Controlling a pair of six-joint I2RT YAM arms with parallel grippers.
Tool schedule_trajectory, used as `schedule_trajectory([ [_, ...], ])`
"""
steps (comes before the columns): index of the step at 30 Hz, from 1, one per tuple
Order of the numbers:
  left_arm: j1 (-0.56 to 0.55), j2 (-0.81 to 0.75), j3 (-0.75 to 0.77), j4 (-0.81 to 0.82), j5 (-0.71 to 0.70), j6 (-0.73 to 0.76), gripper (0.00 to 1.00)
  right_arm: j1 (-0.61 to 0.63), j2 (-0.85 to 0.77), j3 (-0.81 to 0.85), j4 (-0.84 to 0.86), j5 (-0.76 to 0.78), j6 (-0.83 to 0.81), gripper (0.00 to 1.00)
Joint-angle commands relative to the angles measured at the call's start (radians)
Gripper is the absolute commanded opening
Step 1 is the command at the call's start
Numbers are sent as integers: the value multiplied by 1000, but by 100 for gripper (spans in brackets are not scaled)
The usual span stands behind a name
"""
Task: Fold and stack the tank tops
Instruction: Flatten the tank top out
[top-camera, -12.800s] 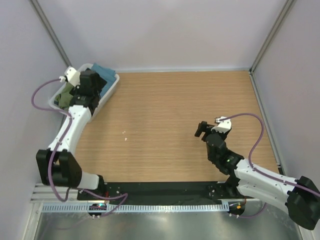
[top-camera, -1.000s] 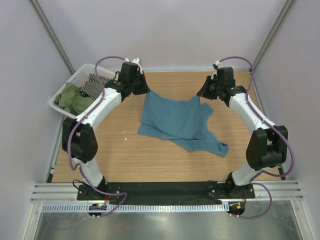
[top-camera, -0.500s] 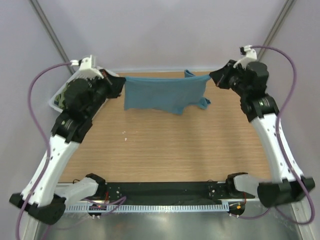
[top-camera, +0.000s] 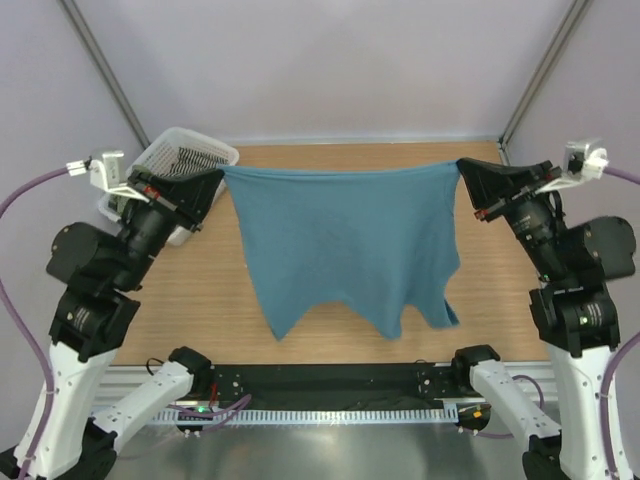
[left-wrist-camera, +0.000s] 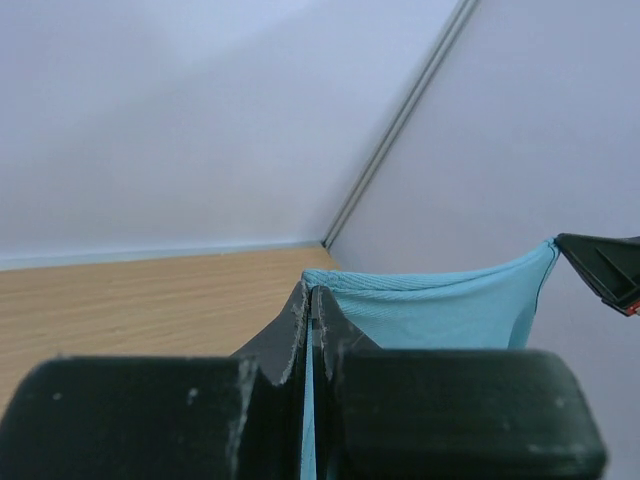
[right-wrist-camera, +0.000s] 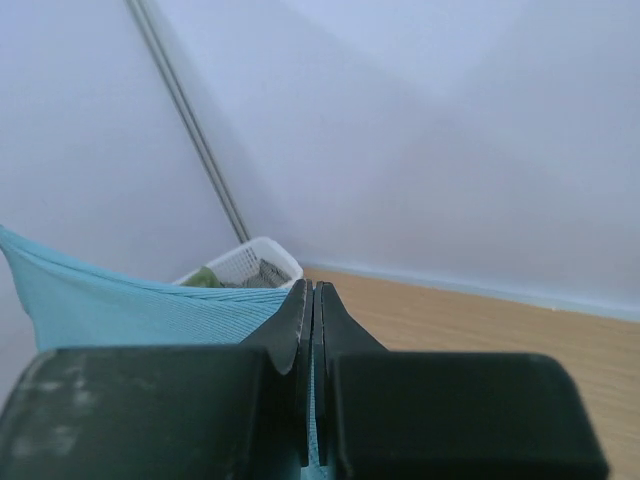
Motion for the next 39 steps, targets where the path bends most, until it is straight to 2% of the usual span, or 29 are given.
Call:
schedule_trajectory([
  [1,3,76,-22,43,-62,-34,0,-5,129,59,-82,65,-26,1],
  [4,3,139,-56,54,-119,-54,0,-5,281,102,-154,96,-28,1],
  [7,4,223,-115,79,-163,-80,0,-5,440,82,-150,65,-11,1],
  [12,18,365,-310,241,-240,-139,0,-7,599,-74,14,88,56,1],
  [14,44,482,-362,328,-247,-175,0,-5,700,-85,89,96,76,1],
  [19,111,763,-307,398,-250,-223,0,-5,965,58,161,72,95,2],
  [22,133,916,-205,419,-248,-215,0,-5,1114,196,162,111,103,1],
  [23,136,988,-128,413,-250,-208,0,-5,1175,239,151,139,101,1],
  [24,139,1020,-87,406,-247,-188,0,-7,1206,322,145,147,103,6],
  [25,145,1051,-45,393,-248,-180,0,-7,1232,361,125,150,103,35],
  [26,151,1086,48,329,-247,-180,5,-7,1255,399,102,150,101,56],
  [27,156,1134,93,282,-240,-180,45,-7,1280,451,80,154,93,71],
  [28,161,1148,128,245,-231,-169,59,-7,1277,458,48,160,92,87],
  [30,162,1139,139,201,-236,-165,76,-5,1230,420,28,183,72,88],
  [34,159,998,43,182,-221,-171,79,-7,1078,263,-13,223,67,72],
  [37,133,882,-70,91,-214,-169,79,-4,942,111,-61,255,54,63],
  [39,113,825,-134,74,-193,-172,79,-4,873,-8,-84,338,44,62],
])
